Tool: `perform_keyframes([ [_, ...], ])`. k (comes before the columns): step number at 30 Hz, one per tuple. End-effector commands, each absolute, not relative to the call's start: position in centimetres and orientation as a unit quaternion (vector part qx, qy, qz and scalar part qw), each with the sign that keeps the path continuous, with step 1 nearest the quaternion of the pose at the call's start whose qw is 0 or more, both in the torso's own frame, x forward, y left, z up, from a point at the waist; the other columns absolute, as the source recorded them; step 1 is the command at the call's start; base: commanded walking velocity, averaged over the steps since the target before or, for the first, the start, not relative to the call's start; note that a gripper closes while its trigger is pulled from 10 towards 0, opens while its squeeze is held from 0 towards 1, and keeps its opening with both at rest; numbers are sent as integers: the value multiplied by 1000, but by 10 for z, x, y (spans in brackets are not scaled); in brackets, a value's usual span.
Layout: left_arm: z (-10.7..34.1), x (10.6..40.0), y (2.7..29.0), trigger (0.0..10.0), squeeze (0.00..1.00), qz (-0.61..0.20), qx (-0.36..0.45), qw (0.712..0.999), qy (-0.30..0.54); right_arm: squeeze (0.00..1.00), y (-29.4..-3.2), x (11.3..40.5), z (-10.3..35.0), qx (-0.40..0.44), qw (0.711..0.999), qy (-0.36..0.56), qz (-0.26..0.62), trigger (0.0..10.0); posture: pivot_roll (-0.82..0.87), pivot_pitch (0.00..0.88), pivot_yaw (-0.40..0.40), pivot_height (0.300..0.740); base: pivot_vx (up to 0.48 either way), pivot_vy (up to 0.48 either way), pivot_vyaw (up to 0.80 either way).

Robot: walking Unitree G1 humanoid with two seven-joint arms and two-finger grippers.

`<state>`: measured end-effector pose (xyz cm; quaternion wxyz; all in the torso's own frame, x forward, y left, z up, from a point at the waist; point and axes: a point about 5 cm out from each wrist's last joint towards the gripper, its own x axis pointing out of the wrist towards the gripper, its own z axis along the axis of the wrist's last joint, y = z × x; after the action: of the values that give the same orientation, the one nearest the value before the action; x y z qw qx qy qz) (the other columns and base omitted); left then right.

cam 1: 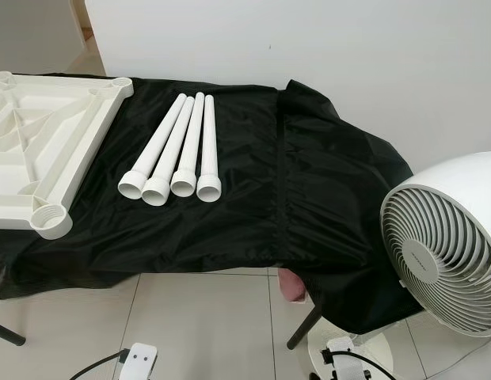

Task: Building children table

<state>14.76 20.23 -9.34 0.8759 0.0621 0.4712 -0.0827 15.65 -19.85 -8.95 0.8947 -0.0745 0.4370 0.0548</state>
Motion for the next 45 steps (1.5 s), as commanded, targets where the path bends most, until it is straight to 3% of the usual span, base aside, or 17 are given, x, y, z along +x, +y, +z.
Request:
perform_keyframes([
  [1,-101,129,209,10000,0,-42,75,859,505,0,-200,147,-94,-73,886,455,47,10000,17,39,-55,740,0,0,0],
  [13,-100,131,207,10000,0,-36,64,863,500,0,-198,141,-97,-71,881,466,49,10000,21,51,-61,740,0,63,0],
  [26,-99,138,203,10000,0,-35,61,864,498,0,-187,144,-98,-71,875,476,50,10000,22,53,-57,740,0,293,0],
  [45,-99,138,201,10000,0,-37,62,862,501,0,-191,137,-100,-77,870,485,50,10000,25,45,-58,740,0,344,0],
])
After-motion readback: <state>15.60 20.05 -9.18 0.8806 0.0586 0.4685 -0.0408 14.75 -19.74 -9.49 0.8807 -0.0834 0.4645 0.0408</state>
